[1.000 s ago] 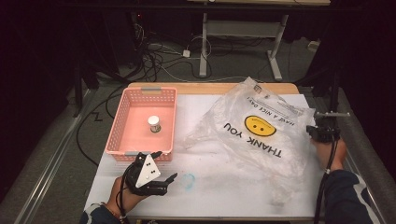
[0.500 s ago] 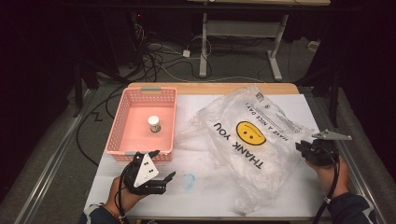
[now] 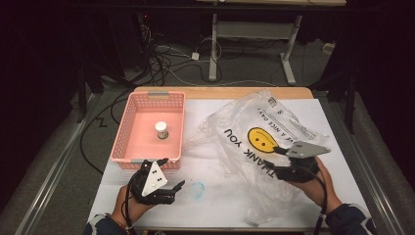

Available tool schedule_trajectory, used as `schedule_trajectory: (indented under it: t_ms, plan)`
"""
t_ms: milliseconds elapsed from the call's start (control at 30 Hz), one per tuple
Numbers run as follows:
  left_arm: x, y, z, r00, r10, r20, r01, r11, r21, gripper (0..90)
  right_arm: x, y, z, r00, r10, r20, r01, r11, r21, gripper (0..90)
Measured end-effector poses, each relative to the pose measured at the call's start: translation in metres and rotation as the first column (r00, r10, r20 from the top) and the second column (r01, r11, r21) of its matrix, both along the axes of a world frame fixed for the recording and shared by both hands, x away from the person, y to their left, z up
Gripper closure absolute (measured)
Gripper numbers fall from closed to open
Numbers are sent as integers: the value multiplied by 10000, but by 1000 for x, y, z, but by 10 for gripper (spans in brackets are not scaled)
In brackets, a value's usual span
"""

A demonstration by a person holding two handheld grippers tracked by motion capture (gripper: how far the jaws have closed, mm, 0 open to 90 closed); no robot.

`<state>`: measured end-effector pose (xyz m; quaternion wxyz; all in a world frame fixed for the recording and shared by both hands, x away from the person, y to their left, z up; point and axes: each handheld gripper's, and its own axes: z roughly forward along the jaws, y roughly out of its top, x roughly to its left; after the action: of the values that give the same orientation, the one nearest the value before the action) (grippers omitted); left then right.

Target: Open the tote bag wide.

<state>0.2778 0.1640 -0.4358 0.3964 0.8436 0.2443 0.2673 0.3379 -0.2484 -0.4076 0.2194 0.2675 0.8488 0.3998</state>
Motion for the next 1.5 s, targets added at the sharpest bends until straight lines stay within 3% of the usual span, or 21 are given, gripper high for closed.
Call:
schedule_trajectory:
  t_ms: [33,67,133,167,300,400,433,467,567,667,733,767,800,833,933,1033,1133,1267,1367,1433,1500]
  plan:
    - [0,0,0,10000,2,-3,-2,10000,-8,166,0,0,0,10000,0,0,0,10000,0,400]
    - [0,0,0,10000,6,-10,-6,10000,-13,166,1,19,-5,9987,494,-151,-496,9987,-124,351]
    - [0,0,-1,10000,28,-27,-28,10000,-23,165,2,28,-8,9970,709,-317,-719,9969,-318,334]
    - [0,1,-1,10000,33,-34,-33,10000,8,166,5,44,-13,9938,1048,-375,-1064,9935,-414,310]
    - [1,1,-2,10000,42,-81,-42,10000,45,166,14,68,-24,9854,1600,-578,-1637,9842,-672,304]
    - [1,1,-3,9999,20,-136,-19,10000,94,166,19,81,-33,9865,1528,-588,-1597,9775,-1381,340]
    - [2,0,-3,9999,6,-146,-4,9999,135,166,19,81,-33,9865,1528,-588,-1597,9775,-1381,340]
    - [2,0,-3,9999,1,-157,0,9999,104,166,24,87,-39,9904,1296,-489,-1367,9716,-1933,351]
    - [1,0,-4,9999,-14,-162,16,9999,138,166,33,90,-48,9926,1035,-634,-1149,9693,-2174,391]
    - [0,0,-4,9999,-8,-151,10,9999,154,166,38,88,-50,9934,872,-742,-1017,9701,-2206,520]
    - [0,0,-3,9999,-2,-130,4,9999,163,166,38,86,-48,9946,792,-672,-917,9736,-2091,657]
    - [0,0,-3,9999,-5,-117,7,9999,151,166,38,86,-48,9946,792,-672,-917,9736,-2091,657]
    - [0,1,-3,9999,9,-112,-8,9999,129,166,38,84,-44,9963,671,-543,-772,9739,-2134,790]
    - [0,1,-3,9999,35,-102,-34,9999,128,167,39,83,-41,9964,646,-545,-740,9784,-1928,855]
    - [1,1,-2,9999,67,-118,-66,9999,128,170,40,79,-33,9976,514,-469,-587,9838,-1692,900]
    - [2,3,0,9999,152,-70,-151,9999,79,170,41,76,-21,9998,204,-21,-205,9893,-1443,900]
    - [4,8,8,9997,248,31,-248,9995,-218,170,36,70,-2,9961,-165,868,254,9944,-1022,900]
    - [8,13,19,9983,492,316,-480,9981,-374,169,25,65,17,9784,-748,1927,874,9945,-573,900]
    - [14,17,33,9948,833,583,-807,9957,-444,170,20,62,29,9664,-897,2408,976,9950,-211,900]
    - [24,22,46,9926,1014,662,-981,9939,-509,170,18,61,35,9558,-1074,2736,1147,9933,-106,900]
    - [30,23,51,9926,1051,612,-1024,9937,-461,169,18,59,40,9503,-1194,2875,1247,9922,1,900]
